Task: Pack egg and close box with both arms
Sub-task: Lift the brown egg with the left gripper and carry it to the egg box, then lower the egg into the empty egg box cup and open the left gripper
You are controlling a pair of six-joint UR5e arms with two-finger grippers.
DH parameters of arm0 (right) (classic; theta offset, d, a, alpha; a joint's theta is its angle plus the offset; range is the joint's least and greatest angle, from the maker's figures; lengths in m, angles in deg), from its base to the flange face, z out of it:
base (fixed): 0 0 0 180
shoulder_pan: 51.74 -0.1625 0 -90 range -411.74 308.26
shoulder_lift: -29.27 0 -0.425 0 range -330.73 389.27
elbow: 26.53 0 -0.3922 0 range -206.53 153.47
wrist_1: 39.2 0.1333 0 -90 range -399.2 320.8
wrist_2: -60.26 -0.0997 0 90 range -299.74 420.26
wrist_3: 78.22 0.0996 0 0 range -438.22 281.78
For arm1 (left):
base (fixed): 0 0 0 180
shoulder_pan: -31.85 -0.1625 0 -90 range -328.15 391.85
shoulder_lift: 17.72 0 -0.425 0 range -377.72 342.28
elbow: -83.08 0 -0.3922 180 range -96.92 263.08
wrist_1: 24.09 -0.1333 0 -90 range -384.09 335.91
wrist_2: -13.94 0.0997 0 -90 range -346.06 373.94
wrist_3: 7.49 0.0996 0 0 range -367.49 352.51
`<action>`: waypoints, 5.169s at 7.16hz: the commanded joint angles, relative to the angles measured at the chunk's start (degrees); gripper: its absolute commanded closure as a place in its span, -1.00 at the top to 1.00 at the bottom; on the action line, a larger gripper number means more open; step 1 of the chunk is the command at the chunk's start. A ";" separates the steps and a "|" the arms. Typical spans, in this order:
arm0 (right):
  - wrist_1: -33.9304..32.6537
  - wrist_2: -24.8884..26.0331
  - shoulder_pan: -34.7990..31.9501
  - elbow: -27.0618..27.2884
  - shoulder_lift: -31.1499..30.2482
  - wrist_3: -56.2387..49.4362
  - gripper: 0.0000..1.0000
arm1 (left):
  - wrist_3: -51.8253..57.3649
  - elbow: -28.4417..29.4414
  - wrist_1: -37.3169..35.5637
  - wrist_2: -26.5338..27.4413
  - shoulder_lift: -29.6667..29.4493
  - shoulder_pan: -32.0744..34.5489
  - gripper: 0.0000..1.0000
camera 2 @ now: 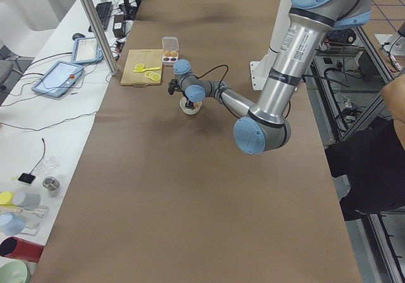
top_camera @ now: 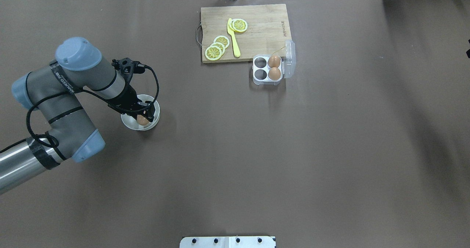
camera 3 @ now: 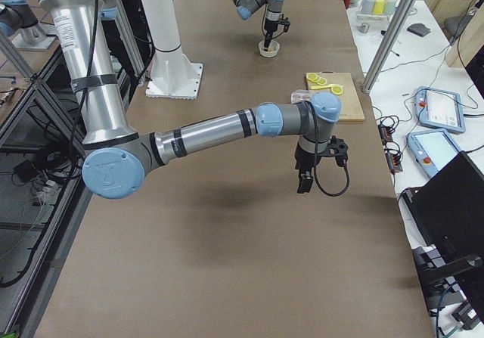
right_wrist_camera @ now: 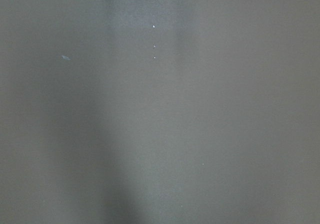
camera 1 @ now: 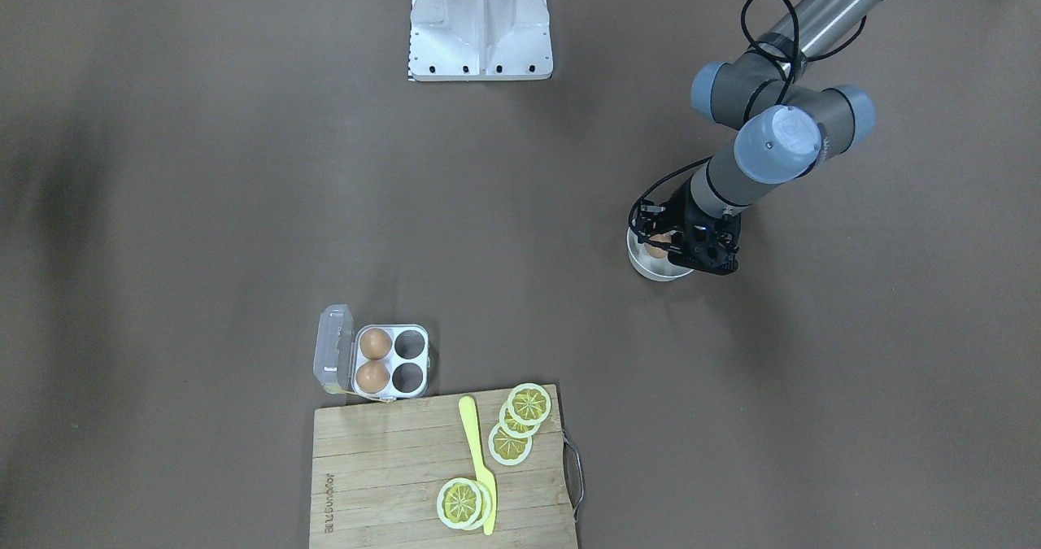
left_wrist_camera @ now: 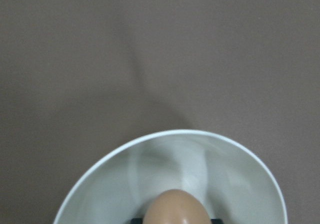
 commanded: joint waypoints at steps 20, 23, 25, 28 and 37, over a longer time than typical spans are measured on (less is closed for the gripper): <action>1.98 -2.90 -0.26 1.40 -0.39 -0.11 1.00 | -27.45 16.15 21.44 53.38 -29.51 -13.68 -0.10; 1.89 -3.95 -0.35 2.46 -0.48 0.15 1.00 | -27.45 17.98 22.32 58.10 -29.16 -13.67 -0.09; 1.89 -5.01 -0.35 3.16 -0.57 0.24 1.00 | -27.45 20.79 22.32 62.66 -29.25 -14.46 -0.09; 1.89 -4.92 -0.35 4.40 -0.74 0.25 1.00 | -27.45 22.90 22.23 64.96 -30.12 -14.47 -0.09; 1.89 -4.75 -0.35 4.84 -1.36 0.33 1.00 | -27.36 29.67 22.06 65.42 -35.83 -17.72 -0.09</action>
